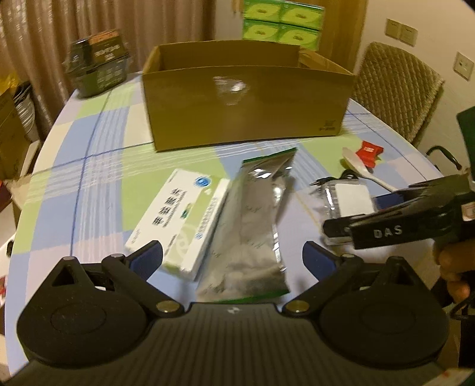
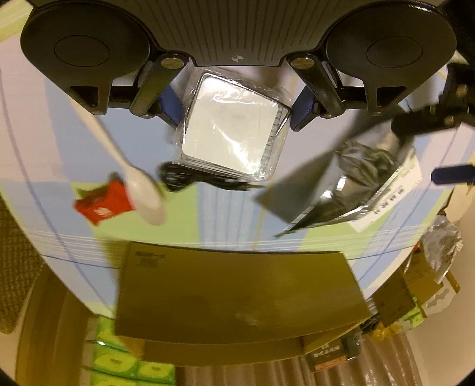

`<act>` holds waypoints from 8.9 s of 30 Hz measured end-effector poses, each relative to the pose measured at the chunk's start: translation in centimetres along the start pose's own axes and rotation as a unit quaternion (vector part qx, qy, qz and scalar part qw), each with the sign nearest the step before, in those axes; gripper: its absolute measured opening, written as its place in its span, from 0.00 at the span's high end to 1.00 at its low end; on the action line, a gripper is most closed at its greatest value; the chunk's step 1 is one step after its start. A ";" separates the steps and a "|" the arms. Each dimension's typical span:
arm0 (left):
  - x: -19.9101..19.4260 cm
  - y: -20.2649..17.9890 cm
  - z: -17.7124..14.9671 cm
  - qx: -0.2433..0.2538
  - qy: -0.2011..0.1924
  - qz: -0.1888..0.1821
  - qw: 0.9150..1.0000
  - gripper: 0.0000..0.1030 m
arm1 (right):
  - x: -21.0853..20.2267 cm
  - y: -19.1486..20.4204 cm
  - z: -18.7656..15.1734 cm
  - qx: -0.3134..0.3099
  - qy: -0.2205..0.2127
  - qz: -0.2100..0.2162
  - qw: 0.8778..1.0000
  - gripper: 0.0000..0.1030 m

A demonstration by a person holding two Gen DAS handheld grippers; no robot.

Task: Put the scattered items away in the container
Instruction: 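Reach the right tool to the clear plastic tray while the left reaches the silver foil bag, then grasp the clear tray with the right tool while the left grasps the silver foil bag, then lift and carry the tray and foil bag with both tools toward the cardboard box, then lower the foil bag into the box and open the left tool while the right releases the tray, then move both tools back toward the items left on the table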

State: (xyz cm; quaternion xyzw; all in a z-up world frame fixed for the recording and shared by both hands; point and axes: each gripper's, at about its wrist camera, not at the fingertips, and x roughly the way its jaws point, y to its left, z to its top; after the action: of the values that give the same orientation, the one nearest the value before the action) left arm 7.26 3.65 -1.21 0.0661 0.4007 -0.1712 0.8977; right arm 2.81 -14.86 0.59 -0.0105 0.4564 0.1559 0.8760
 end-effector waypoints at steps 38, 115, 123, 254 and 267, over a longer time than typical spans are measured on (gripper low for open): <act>7.3 -5.5 5.3 0.090 0.184 -0.052 0.977 0.36 | -2.4 -4.7 -1.8 0.016 -0.009 0.000 1.000 0.29; 4.3 -4.9 6.3 0.101 0.157 -0.069 0.980 0.64 | -5.1 -3.3 -1.1 -0.008 -0.049 0.005 0.999 0.29; 4.3 -4.9 6.3 0.101 0.156 -0.069 0.980 0.64 | -5.1 -3.3 -1.1 -0.009 -0.049 0.005 0.999 0.29; 3.7 4.1 20.6 0.012 -0.005 0.001 1.000 0.16 | -6.0 -6.2 11.9 0.024 -0.194 -0.008 0.981 0.08; -0.7 3.5 15.2 0.001 -0.011 0.024 1.000 0.01 | -8.5 -6.2 4.4 0.021 -0.147 -0.032 0.988 0.07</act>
State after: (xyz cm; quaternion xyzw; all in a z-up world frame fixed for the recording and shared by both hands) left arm 18.67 3.25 9.45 0.0747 0.3893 -0.1508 0.9056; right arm 3.49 -22.29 9.20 0.0163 0.3257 0.1183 0.9379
